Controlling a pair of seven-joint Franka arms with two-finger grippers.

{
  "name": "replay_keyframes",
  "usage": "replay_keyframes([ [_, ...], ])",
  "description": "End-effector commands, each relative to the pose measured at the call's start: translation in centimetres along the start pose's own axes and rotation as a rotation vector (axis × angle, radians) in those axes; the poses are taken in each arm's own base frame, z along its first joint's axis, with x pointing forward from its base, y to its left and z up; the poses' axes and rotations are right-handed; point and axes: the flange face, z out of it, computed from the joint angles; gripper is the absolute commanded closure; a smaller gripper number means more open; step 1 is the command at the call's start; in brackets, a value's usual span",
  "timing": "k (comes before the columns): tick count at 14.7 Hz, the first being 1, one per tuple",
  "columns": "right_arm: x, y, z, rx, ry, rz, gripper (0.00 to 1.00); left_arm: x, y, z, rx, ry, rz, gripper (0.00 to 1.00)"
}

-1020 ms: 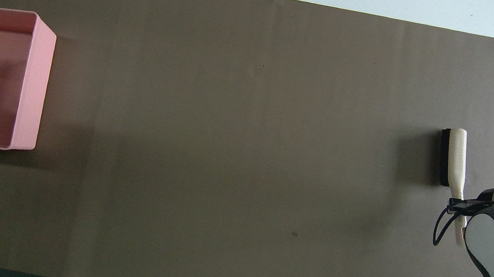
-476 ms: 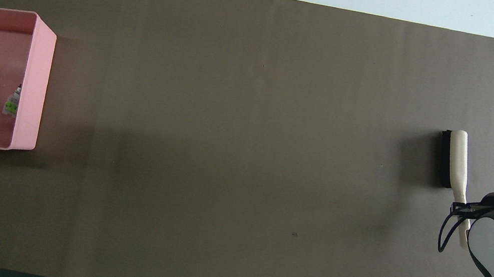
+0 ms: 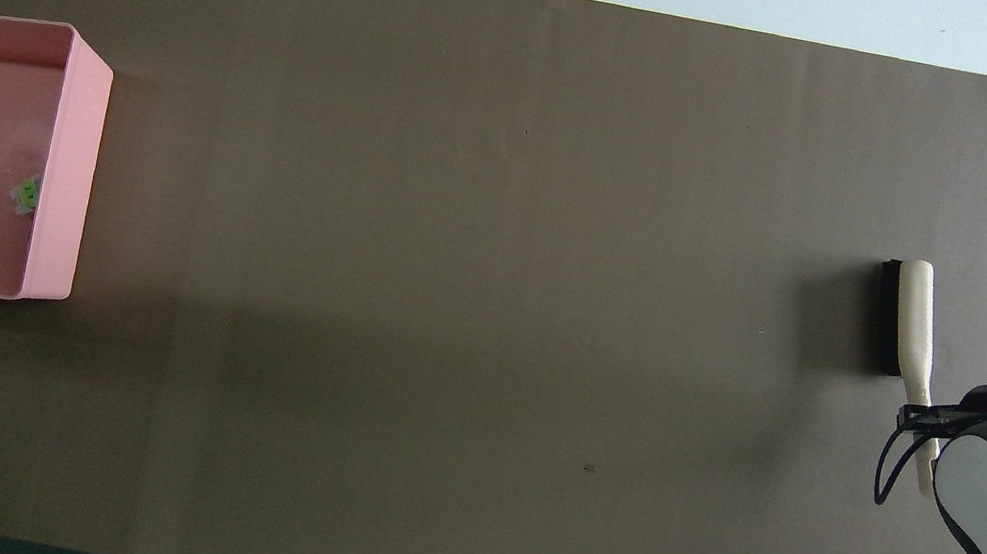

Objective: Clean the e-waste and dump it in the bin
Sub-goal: 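Lower the empty dustpan back onto the table with the left gripper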

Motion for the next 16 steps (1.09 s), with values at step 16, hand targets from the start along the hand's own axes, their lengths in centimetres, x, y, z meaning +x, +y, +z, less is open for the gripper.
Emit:
replay_keyframes([
  [16, 5.4, -10.5, -14.8, -0.04, 0.097, -0.011, 0.01, 24.2, 4.5, -11.7, 0.128, 0.57, 0.206, 1.0],
])
